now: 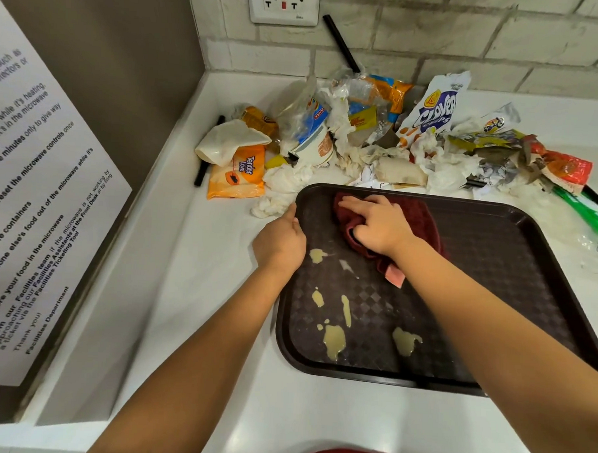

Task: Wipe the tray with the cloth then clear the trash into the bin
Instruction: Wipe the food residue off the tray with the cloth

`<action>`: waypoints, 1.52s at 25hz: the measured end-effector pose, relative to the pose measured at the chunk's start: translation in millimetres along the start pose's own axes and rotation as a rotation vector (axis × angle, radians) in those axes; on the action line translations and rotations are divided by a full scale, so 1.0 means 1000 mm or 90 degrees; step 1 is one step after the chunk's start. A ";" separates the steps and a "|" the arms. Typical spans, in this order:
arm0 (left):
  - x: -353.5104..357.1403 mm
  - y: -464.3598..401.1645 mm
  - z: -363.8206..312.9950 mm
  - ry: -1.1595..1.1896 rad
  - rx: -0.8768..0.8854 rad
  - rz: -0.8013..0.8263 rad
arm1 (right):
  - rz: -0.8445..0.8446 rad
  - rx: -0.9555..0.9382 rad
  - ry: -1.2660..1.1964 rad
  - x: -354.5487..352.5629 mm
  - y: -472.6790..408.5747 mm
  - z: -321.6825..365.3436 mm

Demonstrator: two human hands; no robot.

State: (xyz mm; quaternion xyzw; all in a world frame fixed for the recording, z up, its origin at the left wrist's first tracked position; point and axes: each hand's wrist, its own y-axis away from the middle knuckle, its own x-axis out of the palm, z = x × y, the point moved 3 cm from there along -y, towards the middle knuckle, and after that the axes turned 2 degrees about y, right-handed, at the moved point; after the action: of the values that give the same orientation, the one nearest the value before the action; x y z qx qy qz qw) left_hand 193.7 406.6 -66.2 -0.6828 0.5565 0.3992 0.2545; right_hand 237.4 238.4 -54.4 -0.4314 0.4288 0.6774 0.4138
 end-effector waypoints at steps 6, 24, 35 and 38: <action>0.000 -0.001 0.001 0.009 0.002 0.001 | 0.083 -0.065 0.060 -0.001 -0.015 0.045; -0.005 0.003 0.005 0.030 0.017 0.038 | -0.140 0.003 -0.049 0.006 0.033 -0.030; 0.002 0.044 0.018 -0.009 0.036 -0.038 | -0.004 0.026 -0.019 0.006 0.029 0.001; 0.001 0.042 0.018 -0.011 0.029 -0.047 | 0.008 -0.064 -0.015 0.011 0.038 0.028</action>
State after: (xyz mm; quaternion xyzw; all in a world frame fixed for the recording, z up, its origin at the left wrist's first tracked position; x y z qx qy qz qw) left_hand 148.9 409.8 -72.3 -0.6936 0.5377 0.3823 0.2893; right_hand 192.8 256.2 -49.1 -0.4408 0.3918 0.7059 0.3921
